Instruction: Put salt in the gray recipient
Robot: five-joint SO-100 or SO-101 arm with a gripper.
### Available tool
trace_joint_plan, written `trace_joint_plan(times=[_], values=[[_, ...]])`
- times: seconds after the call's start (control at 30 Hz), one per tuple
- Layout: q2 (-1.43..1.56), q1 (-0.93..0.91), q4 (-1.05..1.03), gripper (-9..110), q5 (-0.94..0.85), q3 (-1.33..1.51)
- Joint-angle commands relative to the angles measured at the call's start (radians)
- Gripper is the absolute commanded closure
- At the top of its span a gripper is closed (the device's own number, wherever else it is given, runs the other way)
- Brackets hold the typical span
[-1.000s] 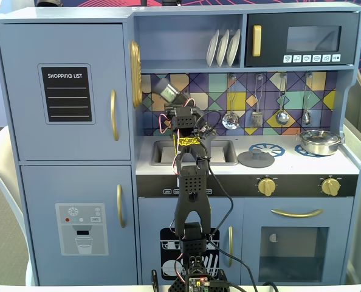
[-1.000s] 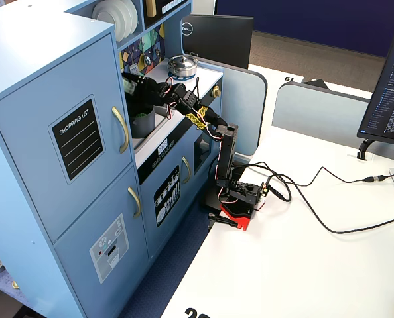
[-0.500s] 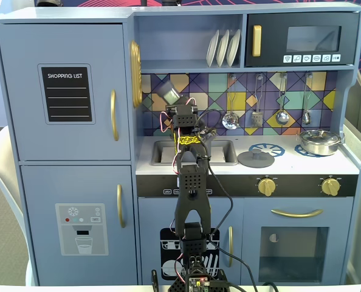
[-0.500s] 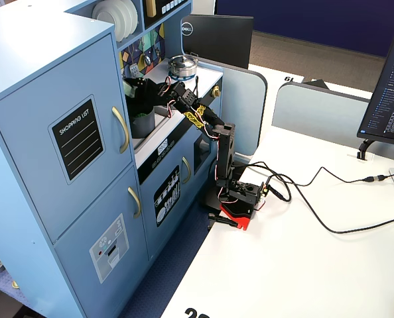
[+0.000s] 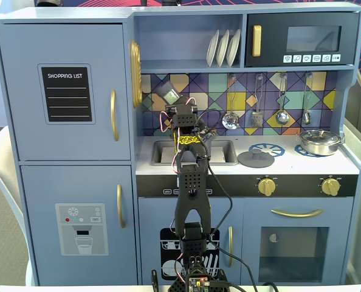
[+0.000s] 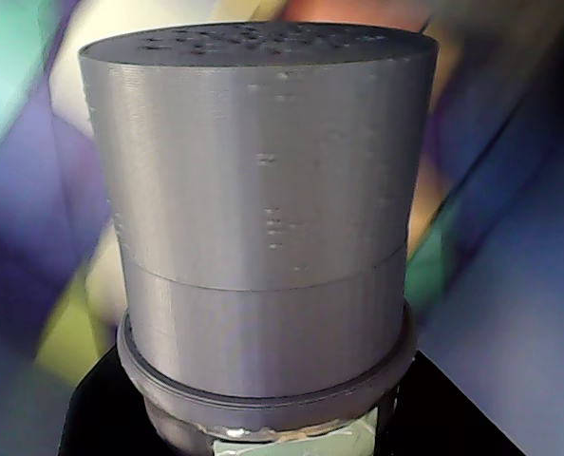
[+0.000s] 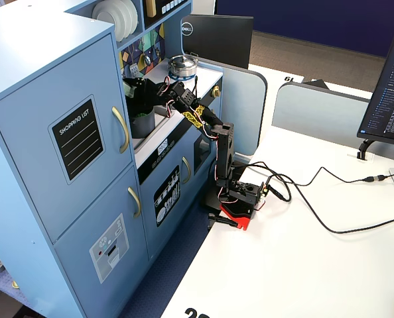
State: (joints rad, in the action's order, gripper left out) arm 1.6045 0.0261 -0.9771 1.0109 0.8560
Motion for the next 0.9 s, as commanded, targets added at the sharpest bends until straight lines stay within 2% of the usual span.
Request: trace_joint_plan(times=[0.0, 0.1, 0.17, 0.43, 0.5, 0.6, 0.73, 0.87], values=[[0.014, 0.037, 0.156, 101, -0.029, -0.029], [0.009, 0.058, 0.31, 101, -0.086, -0.028], [0.008, 0.057, 0.322, 101, -0.103, -0.035], [0.015, -0.006, -0.117, 101, -0.067, -0.049], [0.035, 0.008, -0.066, 101, -0.081, -0.002], [0.048, 0.038, 0.118, 101, -0.123, 0.032], [0.023, 0.057, 0.282, 101, -0.255, -0.017], [0.049, -0.015, 0.27, 101, -0.601, -0.002]])
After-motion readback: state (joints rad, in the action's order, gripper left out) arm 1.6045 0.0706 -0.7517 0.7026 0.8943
